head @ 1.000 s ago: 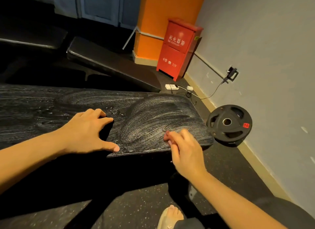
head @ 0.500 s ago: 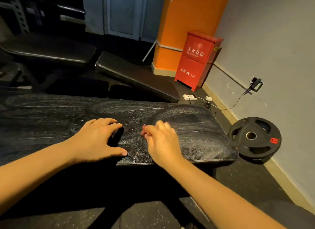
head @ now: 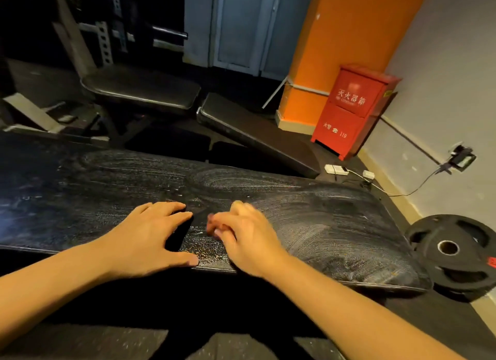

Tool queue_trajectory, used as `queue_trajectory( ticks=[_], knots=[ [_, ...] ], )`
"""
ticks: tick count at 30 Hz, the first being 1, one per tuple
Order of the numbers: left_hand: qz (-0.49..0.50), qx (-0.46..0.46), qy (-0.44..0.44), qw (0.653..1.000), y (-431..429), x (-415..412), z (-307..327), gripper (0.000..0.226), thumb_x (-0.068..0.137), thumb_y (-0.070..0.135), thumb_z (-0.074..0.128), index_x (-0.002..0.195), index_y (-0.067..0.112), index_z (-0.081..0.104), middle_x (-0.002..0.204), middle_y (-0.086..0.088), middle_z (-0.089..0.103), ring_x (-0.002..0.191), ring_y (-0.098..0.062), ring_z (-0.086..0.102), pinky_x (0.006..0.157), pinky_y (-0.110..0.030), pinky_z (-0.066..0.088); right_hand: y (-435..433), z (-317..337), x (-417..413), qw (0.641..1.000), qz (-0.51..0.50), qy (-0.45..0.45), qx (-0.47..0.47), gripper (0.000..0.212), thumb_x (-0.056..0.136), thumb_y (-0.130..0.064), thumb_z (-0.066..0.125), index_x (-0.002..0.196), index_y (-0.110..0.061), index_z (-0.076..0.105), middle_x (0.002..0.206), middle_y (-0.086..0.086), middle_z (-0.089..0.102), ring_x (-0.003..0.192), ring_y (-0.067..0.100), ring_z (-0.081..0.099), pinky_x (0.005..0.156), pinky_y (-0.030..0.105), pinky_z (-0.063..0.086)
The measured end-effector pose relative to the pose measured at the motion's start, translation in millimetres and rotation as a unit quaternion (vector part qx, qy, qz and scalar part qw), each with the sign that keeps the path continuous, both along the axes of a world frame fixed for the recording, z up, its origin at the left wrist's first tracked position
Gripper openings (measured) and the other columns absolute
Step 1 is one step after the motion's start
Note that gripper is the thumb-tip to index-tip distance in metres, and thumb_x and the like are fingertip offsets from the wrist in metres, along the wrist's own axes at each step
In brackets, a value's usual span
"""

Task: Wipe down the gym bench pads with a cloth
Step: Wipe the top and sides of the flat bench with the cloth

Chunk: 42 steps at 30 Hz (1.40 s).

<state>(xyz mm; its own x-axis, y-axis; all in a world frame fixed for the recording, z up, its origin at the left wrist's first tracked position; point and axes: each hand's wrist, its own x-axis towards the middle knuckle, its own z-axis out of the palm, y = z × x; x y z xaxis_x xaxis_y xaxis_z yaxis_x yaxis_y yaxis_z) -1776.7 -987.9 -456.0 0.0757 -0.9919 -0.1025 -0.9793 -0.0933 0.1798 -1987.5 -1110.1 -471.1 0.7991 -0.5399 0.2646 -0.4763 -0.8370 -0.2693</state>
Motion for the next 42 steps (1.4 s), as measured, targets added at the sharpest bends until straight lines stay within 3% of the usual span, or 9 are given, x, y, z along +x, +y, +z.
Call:
queue_trajectory(
  ticks=[3,8,10,15,19,27,33,36,42],
  knots=[
    [-0.003,0.001,-0.010,1.000,3.0,2.1,3.0,0.124,0.058,0.102,0.028,0.161,0.032,0.023,0.167,0.010,0.019,0.153,-0.009,0.015,0.125,-0.034,0.008,-27.4,4.1,-18.2,0.997,0.074,-0.016,0.003,0.025,0.098,-0.028,0.058,0.118,-0.038,0.068,0.090,-0.010,0.051,0.091,0.013,0.049,0.087,0.037,0.042],
    [-0.018,0.000,-0.001,1.000,7.0,10.9,3.6,0.121,0.060,0.099,0.051,0.160,0.036,0.026,0.167,0.014,0.019,0.153,-0.005,0.014,0.123,-0.029,0.006,-137.3,8.3,-46.0,0.951,-0.304,0.000,-0.054,0.026,0.099,-0.031,0.056,0.119,-0.036,0.072,0.108,0.004,0.061,0.109,0.033,0.058,0.090,0.043,0.047],
    [-0.018,-0.007,-0.005,1.000,6.3,9.5,5.6,0.121,0.058,0.098,0.055,0.158,0.036,0.030,0.165,0.015,0.023,0.151,-0.005,0.021,0.121,-0.027,0.015,-128.1,9.0,-18.6,0.943,-0.328,0.018,-0.061,0.026,0.099,-0.032,0.056,0.119,-0.035,0.072,0.116,0.008,0.061,0.111,0.035,0.056,0.092,0.043,0.048],
    [-0.017,-0.015,0.000,1.000,2.4,10.3,9.4,0.123,0.054,0.100,0.056,0.156,0.035,0.036,0.162,0.015,0.030,0.148,-0.006,0.028,0.119,-0.026,0.020,-4.2,5.9,38.2,0.997,-0.065,-0.028,-0.003,0.023,0.099,-0.030,0.054,0.113,-0.033,0.072,0.097,-0.007,0.057,0.096,0.018,0.053,0.080,0.036,0.048],
    [-0.017,-0.018,0.019,1.000,7.3,15.0,3.5,0.125,0.054,0.104,0.050,0.157,0.036,0.033,0.165,0.016,0.025,0.150,-0.005,0.022,0.123,-0.030,0.012,25.4,16.6,-27.1,0.987,0.156,0.027,0.001,0.025,0.094,-0.031,0.054,0.115,-0.030,0.068,0.088,-0.009,0.052,0.086,0.013,0.049,0.075,0.031,0.044],
    [-0.015,-0.010,0.036,0.999,16.6,11.5,5.0,0.115,0.070,0.090,0.057,0.161,0.028,0.026,0.169,0.010,0.015,0.154,-0.006,0.011,0.127,-0.034,0.004,-96.5,4.5,-4.5,0.965,-0.256,0.009,-0.058,0.026,0.102,-0.031,0.053,0.122,-0.033,0.070,0.111,0.004,0.062,0.111,0.030,0.057,0.087,0.043,0.050],
    [0.028,0.000,0.012,1.000,30.9,28.4,28.1,0.101,0.071,0.081,0.069,0.148,0.018,0.050,0.156,0.001,0.044,0.141,-0.016,0.041,0.118,-0.033,0.031,31.7,4.8,62.5,0.998,0.064,0.003,0.001,0.030,0.101,-0.030,0.051,0.128,-0.029,0.064,0.103,-0.004,0.052,0.100,0.019,0.048,0.086,0.036,0.044],
    [0.043,0.006,0.018,0.999,43.2,43.3,22.2,0.109,0.070,0.085,0.065,0.156,0.023,0.040,0.163,0.006,0.033,0.149,-0.012,0.030,0.121,-0.031,0.023,17.8,9.5,16.1,0.980,0.192,0.049,-0.010,0.034,0.099,-0.029,0.050,0.131,-0.032,0.061,0.099,-0.009,0.050,0.095,0.013,0.047,0.085,0.030,0.042],
    [0.054,0.006,0.022,0.998,39.3,39.7,20.1,0.109,0.069,0.082,0.068,0.158,0.027,0.036,0.166,0.010,0.027,0.151,-0.010,0.026,0.122,-0.030,0.020,-106.8,7.1,32.9,0.971,-0.232,0.005,-0.060,0.023,0.100,-0.030,0.054,0.116,-0.030,0.071,0.107,0.004,0.059,0.104,0.032,0.059,0.079,0.040,0.051]
  ],
)
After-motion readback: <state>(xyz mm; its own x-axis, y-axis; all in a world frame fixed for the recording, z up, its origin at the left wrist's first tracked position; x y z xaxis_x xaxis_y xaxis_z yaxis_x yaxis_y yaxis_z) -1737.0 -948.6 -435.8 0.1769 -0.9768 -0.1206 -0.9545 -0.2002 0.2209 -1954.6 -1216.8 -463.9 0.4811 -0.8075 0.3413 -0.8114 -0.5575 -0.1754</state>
